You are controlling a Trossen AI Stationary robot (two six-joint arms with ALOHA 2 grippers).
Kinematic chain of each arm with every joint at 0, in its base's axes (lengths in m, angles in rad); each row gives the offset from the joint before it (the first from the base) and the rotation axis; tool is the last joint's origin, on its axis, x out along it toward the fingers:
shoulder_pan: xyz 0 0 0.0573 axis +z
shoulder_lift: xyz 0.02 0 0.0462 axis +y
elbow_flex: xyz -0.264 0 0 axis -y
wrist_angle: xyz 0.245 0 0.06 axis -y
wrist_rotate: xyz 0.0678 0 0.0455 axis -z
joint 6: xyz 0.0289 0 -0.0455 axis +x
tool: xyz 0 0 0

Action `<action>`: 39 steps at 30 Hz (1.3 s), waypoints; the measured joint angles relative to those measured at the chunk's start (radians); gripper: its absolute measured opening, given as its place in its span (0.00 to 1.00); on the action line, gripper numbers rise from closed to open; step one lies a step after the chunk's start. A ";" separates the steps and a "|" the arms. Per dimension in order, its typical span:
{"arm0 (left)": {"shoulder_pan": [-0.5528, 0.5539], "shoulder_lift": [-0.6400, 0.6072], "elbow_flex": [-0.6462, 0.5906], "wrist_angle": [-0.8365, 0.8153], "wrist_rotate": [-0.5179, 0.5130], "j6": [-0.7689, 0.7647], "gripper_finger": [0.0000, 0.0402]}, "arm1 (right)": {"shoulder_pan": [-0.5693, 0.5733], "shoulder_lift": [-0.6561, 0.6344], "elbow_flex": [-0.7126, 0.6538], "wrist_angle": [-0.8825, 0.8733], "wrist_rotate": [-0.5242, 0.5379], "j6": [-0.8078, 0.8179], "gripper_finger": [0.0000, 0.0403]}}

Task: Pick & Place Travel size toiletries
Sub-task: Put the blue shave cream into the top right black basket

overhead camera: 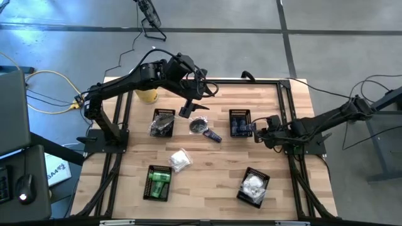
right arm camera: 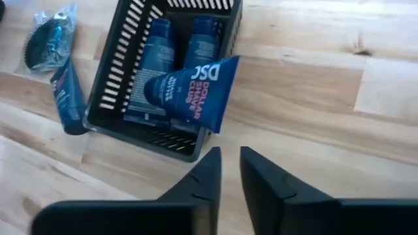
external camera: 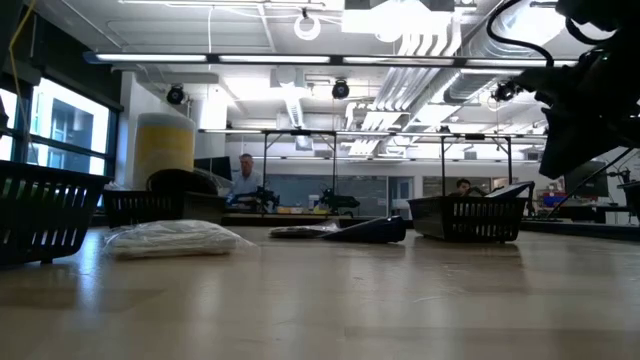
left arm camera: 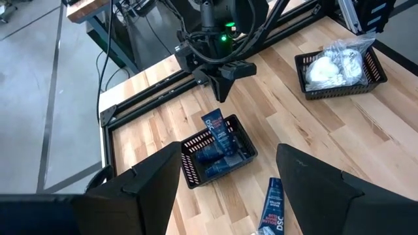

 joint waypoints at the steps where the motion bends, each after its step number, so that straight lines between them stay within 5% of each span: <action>1: 0.000 0.000 0.000 0.000 0.000 0.000 0.61 | 0.000 0.000 0.000 -0.003 0.000 0.001 0.14; 10: 0.000 0.000 0.000 0.000 0.000 0.000 0.61 | 0.000 0.000 0.000 -0.003 0.037 0.018 0.36; 39: 0.000 0.000 0.000 -0.003 0.002 -0.001 0.61 | -0.001 0.170 -0.077 0.247 0.172 0.099 0.31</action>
